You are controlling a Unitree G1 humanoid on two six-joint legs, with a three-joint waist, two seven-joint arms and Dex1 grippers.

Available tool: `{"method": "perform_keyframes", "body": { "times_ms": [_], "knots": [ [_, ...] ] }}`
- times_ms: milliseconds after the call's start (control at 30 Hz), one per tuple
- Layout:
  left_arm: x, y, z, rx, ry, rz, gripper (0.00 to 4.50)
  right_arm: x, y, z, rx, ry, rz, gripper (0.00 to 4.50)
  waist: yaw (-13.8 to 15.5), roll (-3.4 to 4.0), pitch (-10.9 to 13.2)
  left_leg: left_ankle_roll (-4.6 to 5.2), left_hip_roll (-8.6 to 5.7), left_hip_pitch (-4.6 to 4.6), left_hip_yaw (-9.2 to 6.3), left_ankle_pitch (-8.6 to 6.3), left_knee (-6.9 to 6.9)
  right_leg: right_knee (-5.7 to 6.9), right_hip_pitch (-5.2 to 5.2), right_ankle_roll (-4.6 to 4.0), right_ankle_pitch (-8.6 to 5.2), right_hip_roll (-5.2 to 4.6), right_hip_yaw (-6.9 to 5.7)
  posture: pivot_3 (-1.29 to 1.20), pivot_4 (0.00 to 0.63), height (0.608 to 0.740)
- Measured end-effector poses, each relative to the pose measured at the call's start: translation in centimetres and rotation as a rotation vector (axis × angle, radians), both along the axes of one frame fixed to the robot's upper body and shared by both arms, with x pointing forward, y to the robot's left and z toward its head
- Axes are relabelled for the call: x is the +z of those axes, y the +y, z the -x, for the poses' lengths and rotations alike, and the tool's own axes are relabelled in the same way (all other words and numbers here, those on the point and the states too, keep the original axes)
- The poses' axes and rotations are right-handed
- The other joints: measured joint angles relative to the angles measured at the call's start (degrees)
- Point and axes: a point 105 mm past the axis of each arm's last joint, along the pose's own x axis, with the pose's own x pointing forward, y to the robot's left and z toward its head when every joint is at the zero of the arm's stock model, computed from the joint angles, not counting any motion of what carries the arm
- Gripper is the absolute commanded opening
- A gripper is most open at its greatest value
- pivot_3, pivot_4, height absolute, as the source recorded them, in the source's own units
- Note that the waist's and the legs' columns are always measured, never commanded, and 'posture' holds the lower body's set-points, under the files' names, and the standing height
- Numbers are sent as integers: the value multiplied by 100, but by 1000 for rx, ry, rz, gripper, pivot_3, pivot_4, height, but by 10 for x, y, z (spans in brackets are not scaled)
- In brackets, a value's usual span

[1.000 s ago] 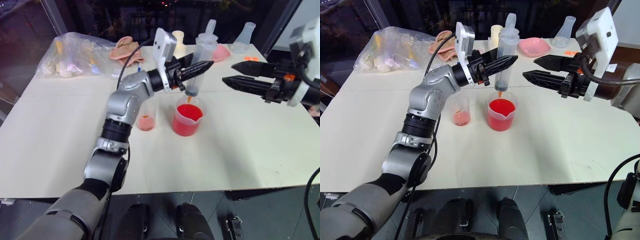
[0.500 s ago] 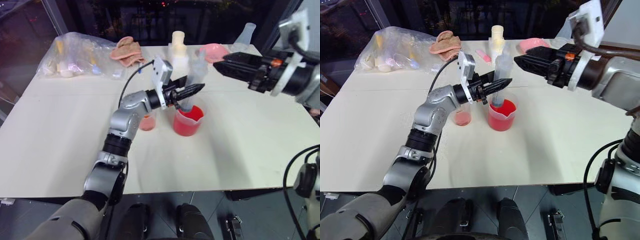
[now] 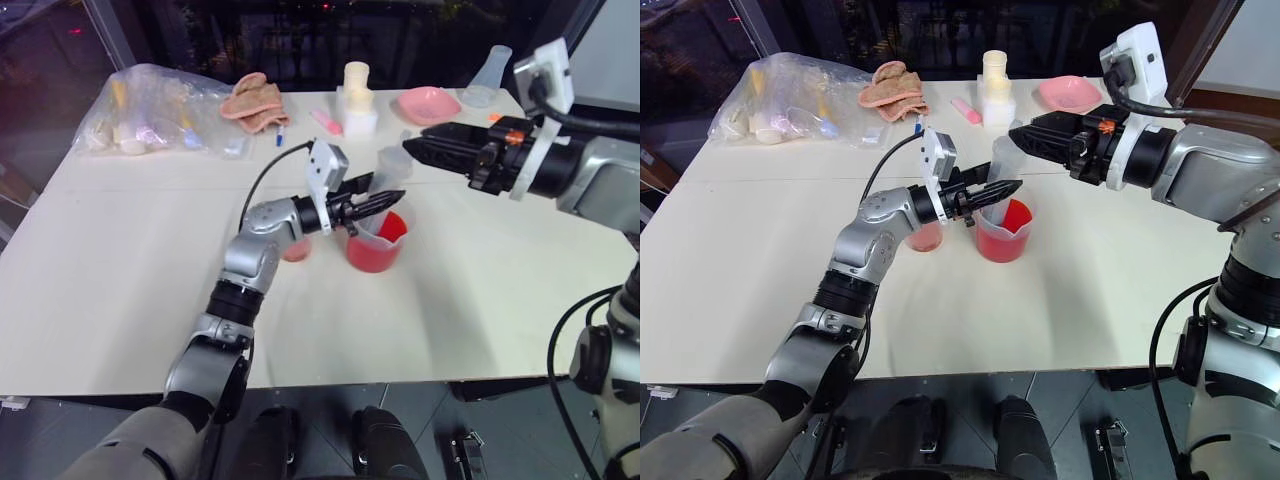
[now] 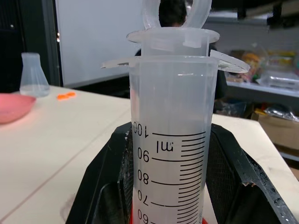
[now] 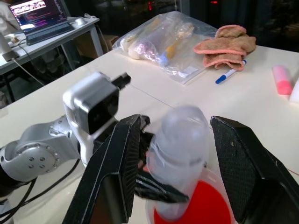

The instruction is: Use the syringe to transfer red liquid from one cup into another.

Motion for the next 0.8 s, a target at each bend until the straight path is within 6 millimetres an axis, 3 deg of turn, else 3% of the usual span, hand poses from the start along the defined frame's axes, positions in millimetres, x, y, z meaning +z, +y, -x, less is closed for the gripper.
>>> {"method": "perform_keyframes", "body": {
  "times_ms": [800],
  "knots": [
    [0,0,-1,19,-21,-6,1540,-7,-3,0,-16,66,-3,2433,3,0,0,5,0,0,0,-3,-1,-4,2,0,0,0,0,0,150,740]
  ]
}}
